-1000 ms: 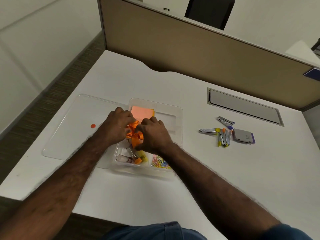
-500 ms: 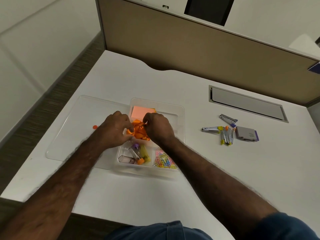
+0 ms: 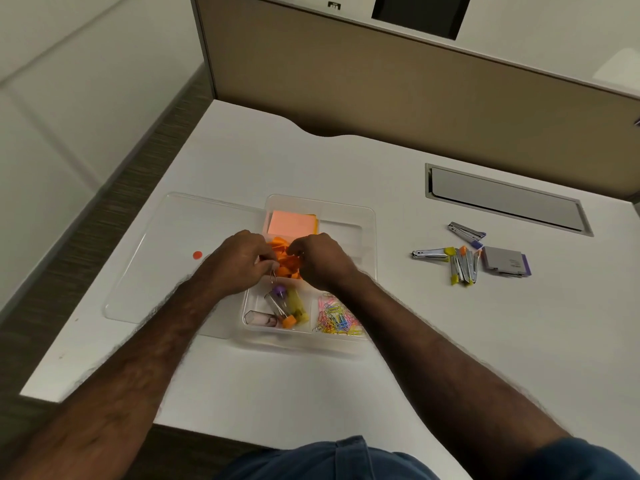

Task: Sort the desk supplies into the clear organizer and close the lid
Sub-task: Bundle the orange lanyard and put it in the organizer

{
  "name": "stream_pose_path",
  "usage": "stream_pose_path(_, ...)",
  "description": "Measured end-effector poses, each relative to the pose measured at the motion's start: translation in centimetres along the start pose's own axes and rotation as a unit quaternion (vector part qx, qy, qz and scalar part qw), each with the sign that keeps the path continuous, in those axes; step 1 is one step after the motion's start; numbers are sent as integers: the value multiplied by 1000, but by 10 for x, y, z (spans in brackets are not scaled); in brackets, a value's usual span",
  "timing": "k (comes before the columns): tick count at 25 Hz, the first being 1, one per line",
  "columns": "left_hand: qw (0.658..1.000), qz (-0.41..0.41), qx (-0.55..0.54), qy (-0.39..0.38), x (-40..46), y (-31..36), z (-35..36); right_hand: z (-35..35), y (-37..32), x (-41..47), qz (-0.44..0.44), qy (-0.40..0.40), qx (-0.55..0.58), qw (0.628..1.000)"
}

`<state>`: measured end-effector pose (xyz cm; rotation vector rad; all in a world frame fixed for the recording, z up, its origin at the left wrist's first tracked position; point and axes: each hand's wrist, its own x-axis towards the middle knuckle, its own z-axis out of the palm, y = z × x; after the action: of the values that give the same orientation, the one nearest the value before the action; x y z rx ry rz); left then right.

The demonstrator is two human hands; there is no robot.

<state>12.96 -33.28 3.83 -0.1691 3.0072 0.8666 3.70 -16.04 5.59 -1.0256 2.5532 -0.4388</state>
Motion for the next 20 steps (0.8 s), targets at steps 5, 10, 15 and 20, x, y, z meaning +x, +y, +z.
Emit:
stream_pose_path(5, 991, -24, -28, 132, 15, 10, 8, 3, 7, -20, 19, 66, 52, 996)
stream_pose_path(10, 995, 13, 93, 31, 15, 16, 31, 5, 4, -27, -8, 39, 36, 999)
stream_pose_path(15, 997, -20, 44, 61, 16, 22, 20, 0, 11, -40, -20, 67, 64, 996)
stream_pose_path(20, 985, 15, -20, 172, 22, 65, 18, -12, 52, -71, 4, 178, 136, 975)
